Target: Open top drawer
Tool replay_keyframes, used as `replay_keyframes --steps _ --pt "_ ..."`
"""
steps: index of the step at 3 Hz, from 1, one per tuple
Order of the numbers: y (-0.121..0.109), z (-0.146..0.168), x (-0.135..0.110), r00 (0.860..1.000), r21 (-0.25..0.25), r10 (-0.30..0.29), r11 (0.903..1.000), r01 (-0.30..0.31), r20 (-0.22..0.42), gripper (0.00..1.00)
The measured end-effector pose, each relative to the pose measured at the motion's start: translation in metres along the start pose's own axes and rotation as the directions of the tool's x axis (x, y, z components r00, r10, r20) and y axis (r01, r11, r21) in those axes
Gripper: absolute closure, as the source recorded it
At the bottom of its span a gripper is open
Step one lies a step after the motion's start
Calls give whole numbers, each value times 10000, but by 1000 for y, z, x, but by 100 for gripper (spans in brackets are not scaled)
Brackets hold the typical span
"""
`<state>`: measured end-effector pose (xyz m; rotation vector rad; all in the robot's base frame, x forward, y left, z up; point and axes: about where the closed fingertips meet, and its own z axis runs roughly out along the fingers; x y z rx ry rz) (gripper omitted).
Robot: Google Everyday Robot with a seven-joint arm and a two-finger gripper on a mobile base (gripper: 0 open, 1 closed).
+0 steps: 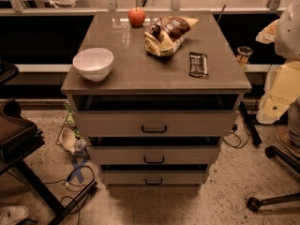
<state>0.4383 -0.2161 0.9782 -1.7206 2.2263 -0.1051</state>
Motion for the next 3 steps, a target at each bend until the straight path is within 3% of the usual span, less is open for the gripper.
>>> replay_keyframes --steps 2,3 --pt "-6 -3 -5 9997 195 117 9997 -122 211 0" --pt "2 31 -18 9956 -31 -12 10000 15 939 0"
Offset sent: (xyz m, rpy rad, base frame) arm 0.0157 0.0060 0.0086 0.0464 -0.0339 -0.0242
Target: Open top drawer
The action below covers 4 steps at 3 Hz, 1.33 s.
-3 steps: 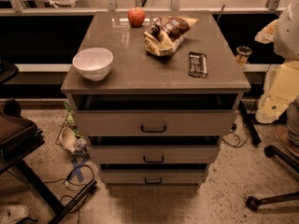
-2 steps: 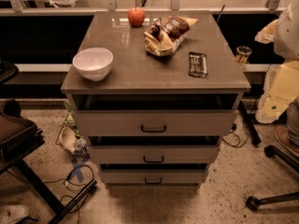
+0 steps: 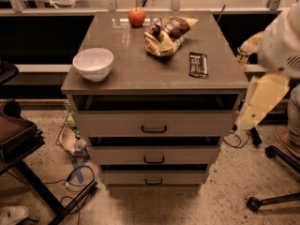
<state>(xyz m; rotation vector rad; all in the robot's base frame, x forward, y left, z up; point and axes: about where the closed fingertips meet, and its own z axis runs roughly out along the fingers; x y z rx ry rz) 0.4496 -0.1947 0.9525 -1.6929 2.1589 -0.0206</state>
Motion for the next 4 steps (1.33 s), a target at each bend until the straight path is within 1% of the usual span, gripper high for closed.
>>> replay_keyframes --steps 1,2,3,4 --pt "21 56 -2 9970 -108 -504 9986 511 581 0" --pt "53 131 7 9856 -293 -1424 9889 1455 908 0" --pt "52 188 8 9727 147 -1962 9805 1959 1241 0" --pt "32 190 -1 9696 951 -1979 9780 1856 1437 0"
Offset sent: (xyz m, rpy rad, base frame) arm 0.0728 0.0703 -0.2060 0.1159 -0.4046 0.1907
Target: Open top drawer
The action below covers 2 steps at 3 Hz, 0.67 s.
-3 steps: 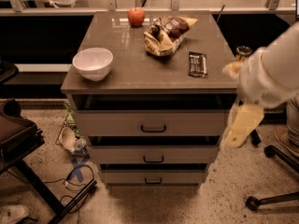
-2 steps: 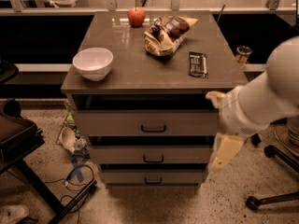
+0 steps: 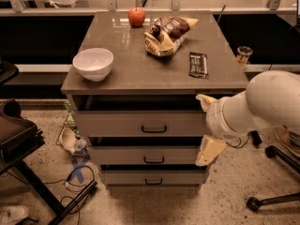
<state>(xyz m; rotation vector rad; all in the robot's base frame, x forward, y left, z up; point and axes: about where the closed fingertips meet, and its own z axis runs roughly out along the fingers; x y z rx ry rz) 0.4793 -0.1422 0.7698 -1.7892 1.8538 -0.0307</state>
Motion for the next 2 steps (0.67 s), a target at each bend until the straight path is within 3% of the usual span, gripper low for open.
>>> replay_keyframes --steps 2 --pt "5 15 -1 9998 14 -34 10000 34 -189 0"
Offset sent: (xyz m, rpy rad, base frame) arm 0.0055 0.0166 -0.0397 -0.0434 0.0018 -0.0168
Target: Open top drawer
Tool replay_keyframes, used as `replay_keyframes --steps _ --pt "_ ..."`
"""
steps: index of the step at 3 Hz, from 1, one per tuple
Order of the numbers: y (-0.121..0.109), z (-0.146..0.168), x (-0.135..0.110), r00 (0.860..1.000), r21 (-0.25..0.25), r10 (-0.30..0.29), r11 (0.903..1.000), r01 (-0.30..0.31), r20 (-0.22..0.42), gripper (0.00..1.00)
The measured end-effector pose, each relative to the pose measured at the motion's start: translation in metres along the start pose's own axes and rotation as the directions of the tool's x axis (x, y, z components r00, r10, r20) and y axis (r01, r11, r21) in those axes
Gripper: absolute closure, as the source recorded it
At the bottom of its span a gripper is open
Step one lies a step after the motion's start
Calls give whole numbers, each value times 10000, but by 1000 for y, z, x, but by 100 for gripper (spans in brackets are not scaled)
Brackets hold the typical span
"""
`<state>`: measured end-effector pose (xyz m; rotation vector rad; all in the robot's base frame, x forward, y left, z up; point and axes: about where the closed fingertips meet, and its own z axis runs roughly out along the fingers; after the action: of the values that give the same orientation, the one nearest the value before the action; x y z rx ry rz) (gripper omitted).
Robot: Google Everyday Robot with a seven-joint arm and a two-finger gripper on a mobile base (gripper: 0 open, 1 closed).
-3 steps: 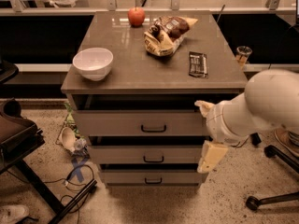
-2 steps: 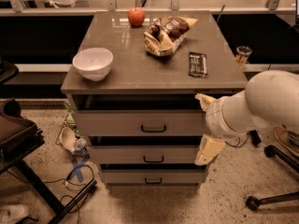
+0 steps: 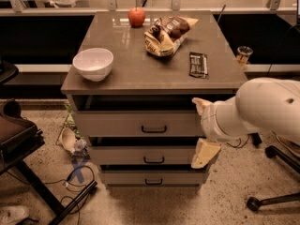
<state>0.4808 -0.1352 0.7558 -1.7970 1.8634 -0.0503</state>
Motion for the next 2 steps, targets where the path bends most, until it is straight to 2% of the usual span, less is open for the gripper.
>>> replay_keyframes --steps 1,2 --pt "-9 23 6 9991 269 -411 9988 408 112 0" --pt "-27 45 14 9915 505 -1295 9904 1287 128 0"
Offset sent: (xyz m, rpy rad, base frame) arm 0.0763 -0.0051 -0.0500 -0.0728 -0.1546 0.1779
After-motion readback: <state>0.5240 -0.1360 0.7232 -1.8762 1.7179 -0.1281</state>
